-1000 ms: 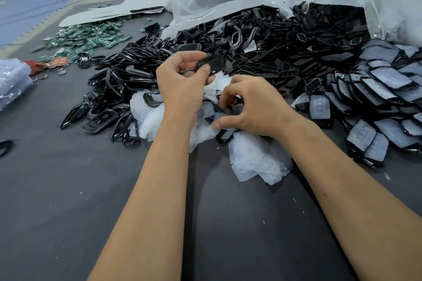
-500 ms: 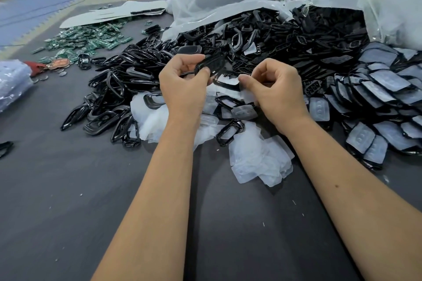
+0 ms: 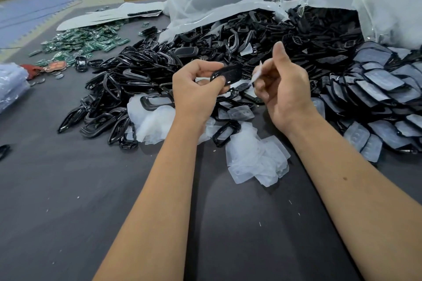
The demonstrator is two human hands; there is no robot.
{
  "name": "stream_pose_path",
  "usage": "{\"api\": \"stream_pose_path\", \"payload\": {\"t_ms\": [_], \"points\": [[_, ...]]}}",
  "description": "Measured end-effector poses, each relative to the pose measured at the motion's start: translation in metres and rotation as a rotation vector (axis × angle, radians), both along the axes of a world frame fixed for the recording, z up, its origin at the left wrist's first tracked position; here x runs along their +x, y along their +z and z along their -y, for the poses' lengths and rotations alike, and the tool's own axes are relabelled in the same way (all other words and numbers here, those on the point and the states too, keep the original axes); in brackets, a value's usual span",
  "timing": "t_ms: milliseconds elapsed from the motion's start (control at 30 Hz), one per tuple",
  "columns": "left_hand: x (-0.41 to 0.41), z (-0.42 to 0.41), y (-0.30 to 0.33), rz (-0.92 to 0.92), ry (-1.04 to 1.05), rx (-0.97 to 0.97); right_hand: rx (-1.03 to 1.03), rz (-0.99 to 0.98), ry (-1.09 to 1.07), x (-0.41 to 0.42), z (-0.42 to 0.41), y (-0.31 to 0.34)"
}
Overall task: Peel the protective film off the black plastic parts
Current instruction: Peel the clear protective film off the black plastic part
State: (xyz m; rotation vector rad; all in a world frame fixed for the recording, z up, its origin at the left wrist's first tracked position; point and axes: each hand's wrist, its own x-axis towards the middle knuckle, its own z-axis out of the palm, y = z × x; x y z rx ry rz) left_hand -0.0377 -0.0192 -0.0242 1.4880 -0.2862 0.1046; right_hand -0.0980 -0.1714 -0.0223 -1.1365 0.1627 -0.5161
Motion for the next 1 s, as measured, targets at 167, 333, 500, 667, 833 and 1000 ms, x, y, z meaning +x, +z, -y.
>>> {"api": "stream_pose_path", "payload": {"t_ms": [167,333,500,667,833,1000], "points": [[-0.0006,0.0030,-0.0031,0.008,-0.035,0.010,-0.127,0.020,-0.040,-0.0015,-0.0031,-0.0028],[-0.0014,0.0045,-0.0024,0.008,-0.058,0.001,-0.357,0.041,-0.129,-0.0003,-0.0074,-0.0055],[-0.0046,0.0059,0.0028,-0.092,-0.116,-0.090,-0.417,0.016,-0.174,0.0012,-0.0072,-0.0071],[-0.0072,0.0061,0.0047,-0.144,-0.115,-0.112,-0.380,0.035,-0.131,0.0008,-0.0047,-0.0071],[-0.0078,0.0052,0.0049,-0.160,-0.167,-0.087,-0.545,-0.013,-0.191,0.0024,-0.0043,-0.0092],[-0.0080,0.0062,0.0049,-0.161,-0.173,-0.115,-0.681,-0.035,-0.260,0.0033,-0.0021,-0.0091]]}}
